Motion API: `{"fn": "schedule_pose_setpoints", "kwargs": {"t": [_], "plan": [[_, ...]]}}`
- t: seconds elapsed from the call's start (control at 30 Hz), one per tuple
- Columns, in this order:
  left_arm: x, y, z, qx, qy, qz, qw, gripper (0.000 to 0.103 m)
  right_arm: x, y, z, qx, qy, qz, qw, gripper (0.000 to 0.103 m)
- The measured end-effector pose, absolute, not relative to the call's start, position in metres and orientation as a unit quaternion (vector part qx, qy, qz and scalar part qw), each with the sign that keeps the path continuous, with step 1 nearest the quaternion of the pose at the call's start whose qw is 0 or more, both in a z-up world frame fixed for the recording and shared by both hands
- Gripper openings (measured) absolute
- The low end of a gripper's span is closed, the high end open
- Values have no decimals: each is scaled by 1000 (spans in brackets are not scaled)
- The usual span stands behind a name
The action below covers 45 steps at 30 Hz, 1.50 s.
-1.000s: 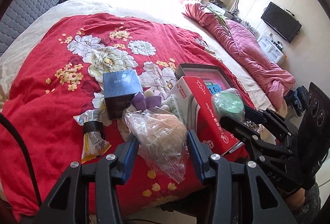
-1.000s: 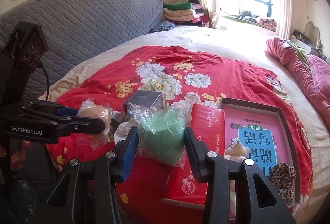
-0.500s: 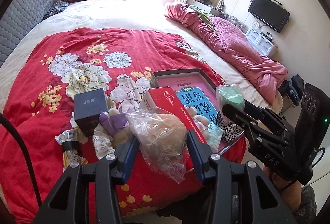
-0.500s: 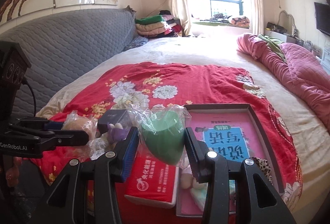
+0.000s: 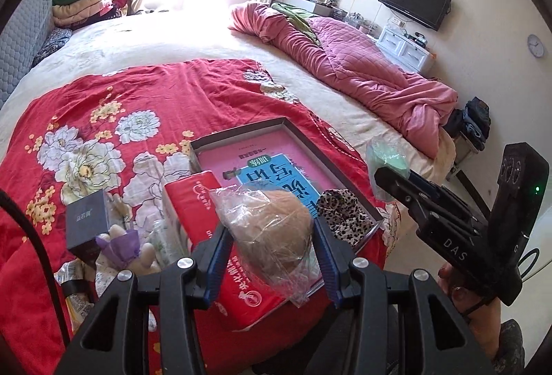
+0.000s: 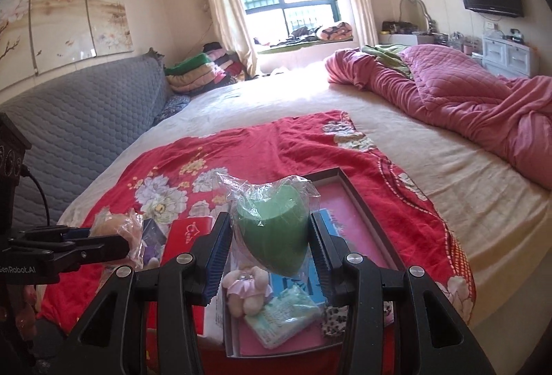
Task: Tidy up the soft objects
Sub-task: 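Carry the beige-ball bag and green-egg bag over the pink box lid with both tools, then release the beige-ball bag with the left tool while the right tool drops the green-egg bag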
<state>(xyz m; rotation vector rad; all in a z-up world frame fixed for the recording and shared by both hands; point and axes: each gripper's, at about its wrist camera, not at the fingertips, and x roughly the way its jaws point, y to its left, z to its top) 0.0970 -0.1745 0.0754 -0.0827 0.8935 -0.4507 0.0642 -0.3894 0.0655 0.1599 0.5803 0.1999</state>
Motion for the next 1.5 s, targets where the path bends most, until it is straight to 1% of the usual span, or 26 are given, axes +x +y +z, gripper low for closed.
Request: {"fn": "schedule_pose_setpoints", "kwargs": {"t": [0.57, 1.0, 1.5], "plan": [[131, -232, 58, -10, 439, -240, 866, 47, 68, -423, 46, 103, 307, 51, 945, 46], [165, -264, 26, 6, 472, -247, 846, 47, 74, -433, 23, 113, 339, 40, 933, 46], [193, -280, -19, 14, 524, -250, 814, 47, 86, -438, -7, 125, 386, 43, 913, 47]]}}
